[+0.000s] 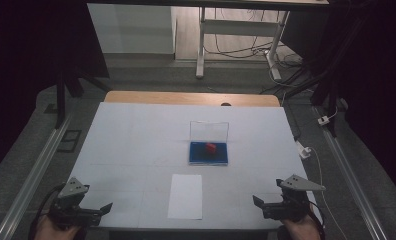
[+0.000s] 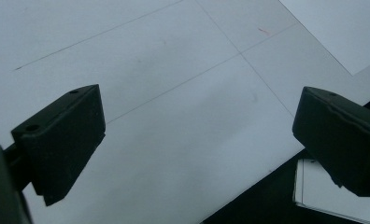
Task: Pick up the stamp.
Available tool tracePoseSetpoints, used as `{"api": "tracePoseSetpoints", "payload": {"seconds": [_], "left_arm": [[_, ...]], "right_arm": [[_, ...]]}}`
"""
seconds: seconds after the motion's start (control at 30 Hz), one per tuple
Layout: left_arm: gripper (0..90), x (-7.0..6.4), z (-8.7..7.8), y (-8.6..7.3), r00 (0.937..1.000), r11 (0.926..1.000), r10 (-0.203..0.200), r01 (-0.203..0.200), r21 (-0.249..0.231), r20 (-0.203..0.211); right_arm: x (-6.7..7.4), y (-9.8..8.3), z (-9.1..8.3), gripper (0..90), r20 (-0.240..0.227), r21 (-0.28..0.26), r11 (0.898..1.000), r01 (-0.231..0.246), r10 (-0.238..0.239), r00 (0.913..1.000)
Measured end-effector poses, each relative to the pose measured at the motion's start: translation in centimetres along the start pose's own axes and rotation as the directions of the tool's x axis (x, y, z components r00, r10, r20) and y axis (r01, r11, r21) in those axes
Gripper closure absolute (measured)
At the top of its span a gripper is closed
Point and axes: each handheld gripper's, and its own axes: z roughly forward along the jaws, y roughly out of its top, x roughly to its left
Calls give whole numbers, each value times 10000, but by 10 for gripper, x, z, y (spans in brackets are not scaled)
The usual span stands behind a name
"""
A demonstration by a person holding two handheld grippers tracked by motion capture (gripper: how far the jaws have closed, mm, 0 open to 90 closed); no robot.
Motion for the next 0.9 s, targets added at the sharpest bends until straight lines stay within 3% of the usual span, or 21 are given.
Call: {"api": "tracePoseSetpoints", "payload": {"seconds": [0.27, 0.53, 0.9], "left_arm": [[26, 0, 4, 3, 9994, 9999, 49, -54, 156, 345], [25, 0, 5, 3, 9988, 9994, 157, -171, 294, 454], [29, 2, 6, 3, 9975, 9994, 75, -99, 334, 701]], "right_arm": [[2, 1, 1, 5, -192, 179, 9998, 73, -70, 9998], [-1, 1, 3, 0, -404, 295, 9995, -136, 148, 9991], [1, 1, 2, 0, -250, 246, 9997, -15, 21, 9997]]}}
